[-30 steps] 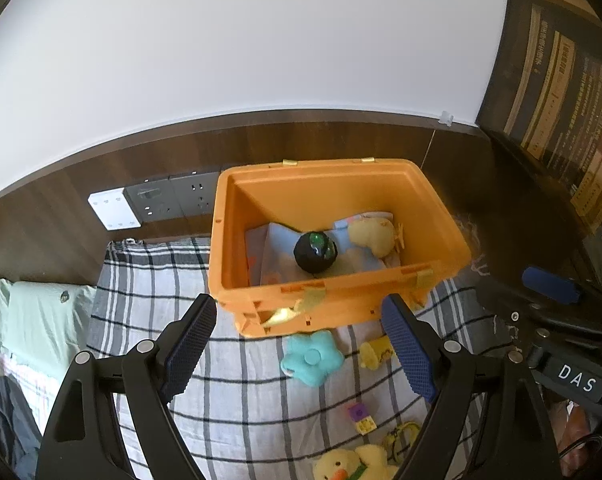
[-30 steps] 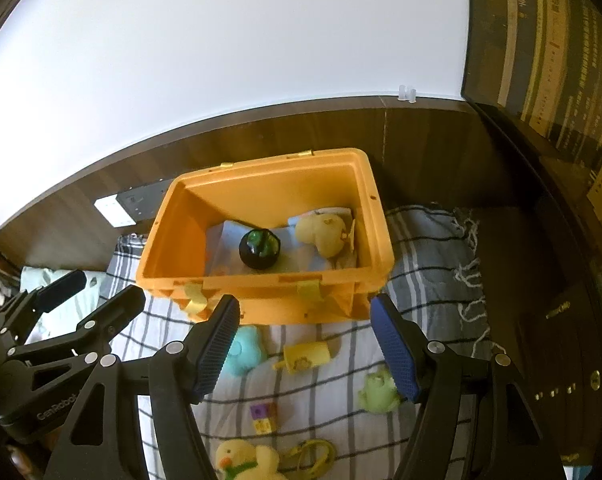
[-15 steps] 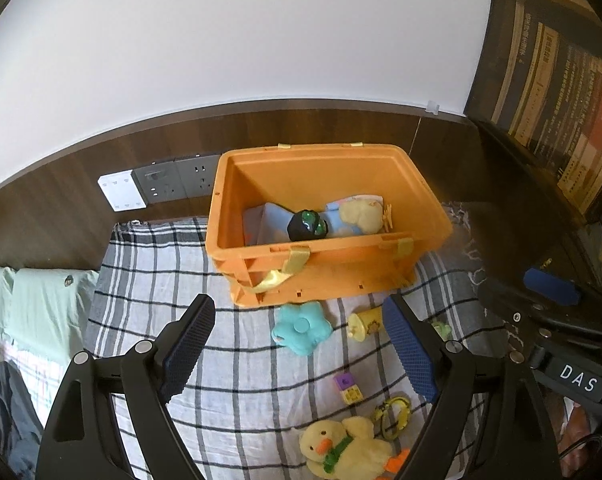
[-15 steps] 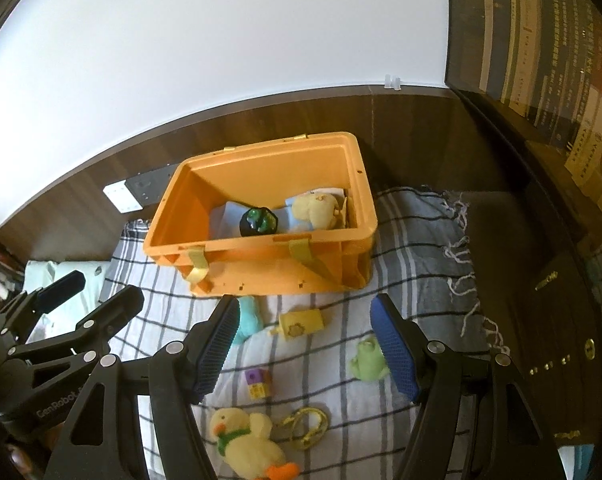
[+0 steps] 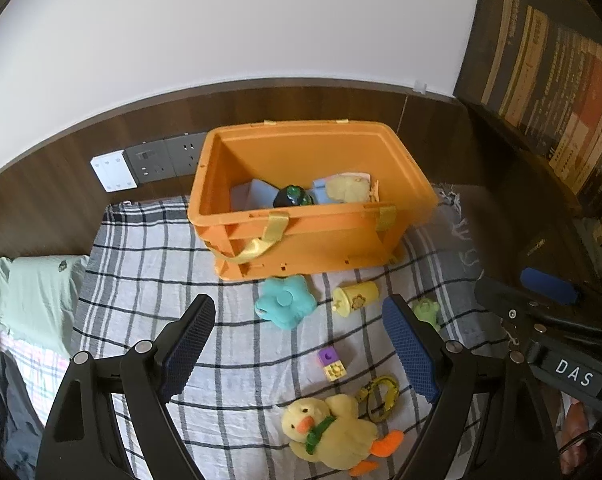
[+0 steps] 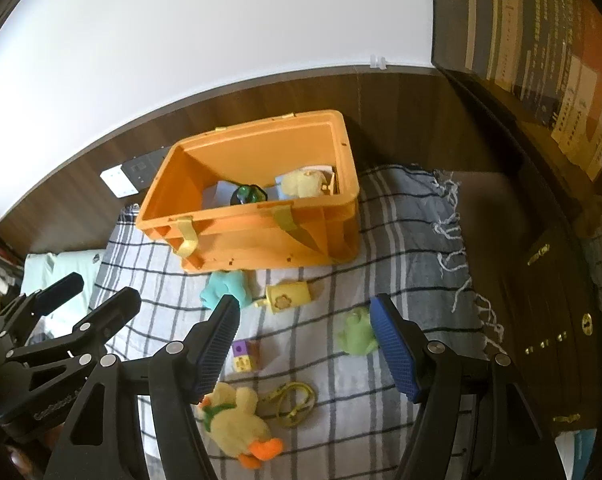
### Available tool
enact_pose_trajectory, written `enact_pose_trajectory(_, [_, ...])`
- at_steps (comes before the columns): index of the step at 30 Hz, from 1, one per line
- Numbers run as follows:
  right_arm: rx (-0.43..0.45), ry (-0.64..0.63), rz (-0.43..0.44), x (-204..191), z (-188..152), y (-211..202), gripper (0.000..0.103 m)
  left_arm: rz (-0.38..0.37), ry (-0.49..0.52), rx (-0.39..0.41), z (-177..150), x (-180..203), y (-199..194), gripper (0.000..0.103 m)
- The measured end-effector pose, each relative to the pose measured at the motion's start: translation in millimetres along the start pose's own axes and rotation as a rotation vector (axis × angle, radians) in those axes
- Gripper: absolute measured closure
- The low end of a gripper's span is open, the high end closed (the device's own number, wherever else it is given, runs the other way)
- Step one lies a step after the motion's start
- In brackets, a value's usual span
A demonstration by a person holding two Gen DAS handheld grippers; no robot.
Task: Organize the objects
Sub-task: 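Withdraw both open grippers from the crate back over the blanket, then grasp the purple-and-yellow block with the left gripper while the right gripper grasps the green frog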
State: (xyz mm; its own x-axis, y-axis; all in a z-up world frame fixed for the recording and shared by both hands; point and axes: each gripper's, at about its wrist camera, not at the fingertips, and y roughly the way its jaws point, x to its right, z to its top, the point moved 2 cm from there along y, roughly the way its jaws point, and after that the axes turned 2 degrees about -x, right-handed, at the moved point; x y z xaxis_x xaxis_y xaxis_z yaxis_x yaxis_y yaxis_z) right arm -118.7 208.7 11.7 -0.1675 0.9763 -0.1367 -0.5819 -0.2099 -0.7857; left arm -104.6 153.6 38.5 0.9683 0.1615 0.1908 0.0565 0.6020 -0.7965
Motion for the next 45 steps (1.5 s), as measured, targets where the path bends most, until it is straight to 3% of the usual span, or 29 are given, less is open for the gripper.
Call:
enact_pose_trajectory(9, [-0.043,-0.040,-0.018,12.3,-8.3,15.5,0.035,-0.032,0.012,-0.059,-7.7,4.4,21.3,0.017])
enact_pose_trajectory(24, [-0.110,-0.275,-0.086,24.1,-18.2,54.1,0.035,-0.104,0.080,-0.162,-10.4,1.7,65.6,0.018])
enact_pose_trajectory(33, [-0.121,-0.485,-0.127,30.0,-19.3,67.4,0.035,-0.131,0.051,-0.221,-22.0,4.3,83.9,0.021])
enact_pose_trajectory(45, [-0.184,-0.793,-0.139,54.0,-9.3,93.4,0.035,-0.079,-0.039,-0.312,-49.6,16.2,106.4,0.026])
